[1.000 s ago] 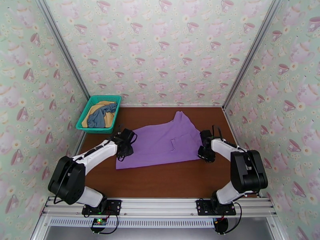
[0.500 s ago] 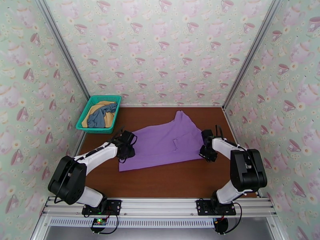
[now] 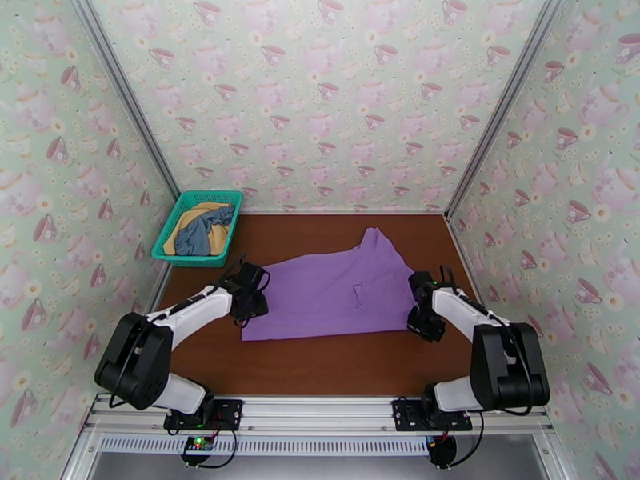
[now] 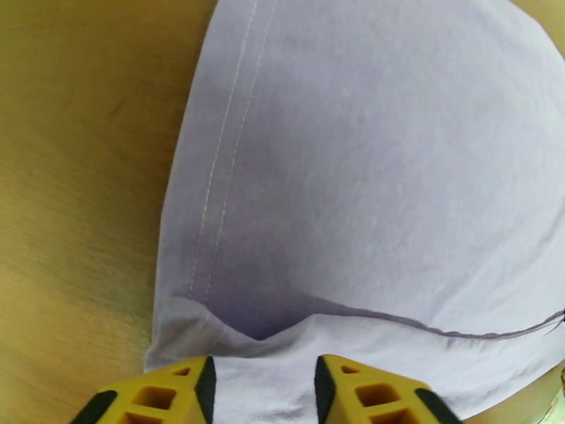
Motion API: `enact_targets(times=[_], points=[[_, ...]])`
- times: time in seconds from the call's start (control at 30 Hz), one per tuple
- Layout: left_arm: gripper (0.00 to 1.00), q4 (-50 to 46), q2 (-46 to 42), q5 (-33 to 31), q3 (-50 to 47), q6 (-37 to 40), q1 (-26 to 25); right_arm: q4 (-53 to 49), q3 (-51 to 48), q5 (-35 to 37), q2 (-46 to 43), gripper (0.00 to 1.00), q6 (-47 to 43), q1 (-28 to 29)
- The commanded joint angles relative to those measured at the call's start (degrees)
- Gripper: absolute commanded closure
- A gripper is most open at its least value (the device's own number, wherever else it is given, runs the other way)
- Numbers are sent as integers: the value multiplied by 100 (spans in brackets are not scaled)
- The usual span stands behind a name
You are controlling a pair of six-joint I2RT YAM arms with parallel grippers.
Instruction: Fold and stack the mixed laundry pile
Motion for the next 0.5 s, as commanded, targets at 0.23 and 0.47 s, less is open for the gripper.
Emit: enact_targets(times=[0.23,0.47], points=[[46,-489,1508,31,2337,445,735,-21,3513,-1269,1039,57,-3307,-43],[42,-600,2361,-27,3276,549,892,98,5909,-2257,3694,60,-3906,-61]])
